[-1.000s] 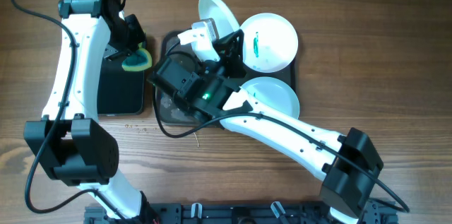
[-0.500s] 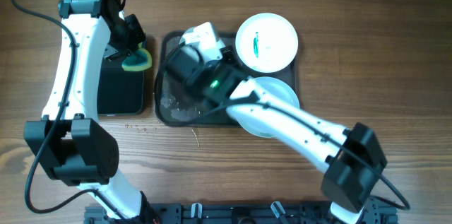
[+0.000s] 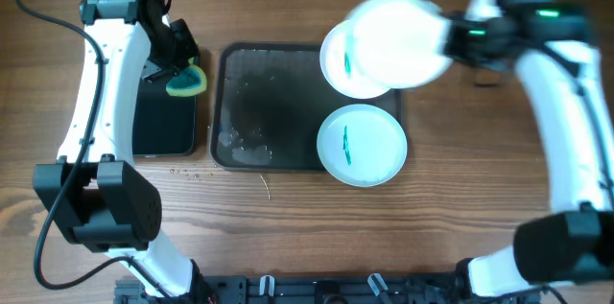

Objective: Clean dirty plates on tray and stack at the side
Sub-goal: 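Carry the cleaned plate right and set it on the table, then grasp the lower blue-tinted plate rim with right gripper, drag it center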

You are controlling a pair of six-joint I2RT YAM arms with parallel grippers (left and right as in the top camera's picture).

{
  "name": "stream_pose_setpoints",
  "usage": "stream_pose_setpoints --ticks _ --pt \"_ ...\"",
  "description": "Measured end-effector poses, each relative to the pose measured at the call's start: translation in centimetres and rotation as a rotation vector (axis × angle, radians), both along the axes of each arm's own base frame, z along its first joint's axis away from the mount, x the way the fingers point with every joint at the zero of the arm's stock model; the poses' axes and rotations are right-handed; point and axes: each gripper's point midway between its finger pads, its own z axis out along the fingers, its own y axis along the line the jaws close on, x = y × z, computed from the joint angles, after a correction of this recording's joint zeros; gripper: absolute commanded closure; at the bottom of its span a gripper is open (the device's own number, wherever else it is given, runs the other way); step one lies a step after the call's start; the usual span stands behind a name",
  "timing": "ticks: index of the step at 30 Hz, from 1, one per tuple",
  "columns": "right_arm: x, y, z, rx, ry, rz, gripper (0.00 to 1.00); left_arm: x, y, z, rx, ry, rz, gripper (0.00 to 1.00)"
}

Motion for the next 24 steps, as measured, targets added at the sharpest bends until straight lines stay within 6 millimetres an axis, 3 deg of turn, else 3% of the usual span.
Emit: stream_pose_setpoints --ticks 4,8,13,22,24 --pt "-1.5 -6.8 -0.9 -0.009 0.046 -0.166 0.96 0.0 -0.3 0.0 0.0 0.0 -0.007 0.96" --pt "-3.4 -11.6 -5.9 -0.007 0.114 -0.297 0.96 0.0 -0.5 0.0 0.0 0.0 -0.012 0.96" --pt "-5.0 -12.4 -11.9 -0.005 0.162 -0.319 0.96 0.0 -0.5 0.0 0.0 0.0 -0.012 0.96" --pt "-5.3 -12.9 -17.2 -0.052 0.108 -0.338 0.95 0.0 -0.5 0.0 0.0 0.0 -0.012 0.96" --pt "-5.7 -13.0 -18.0 -0.065 0.109 -0.347 0.88 0.0 -0.5 0.0 0.0 0.0 -0.012 0.96"
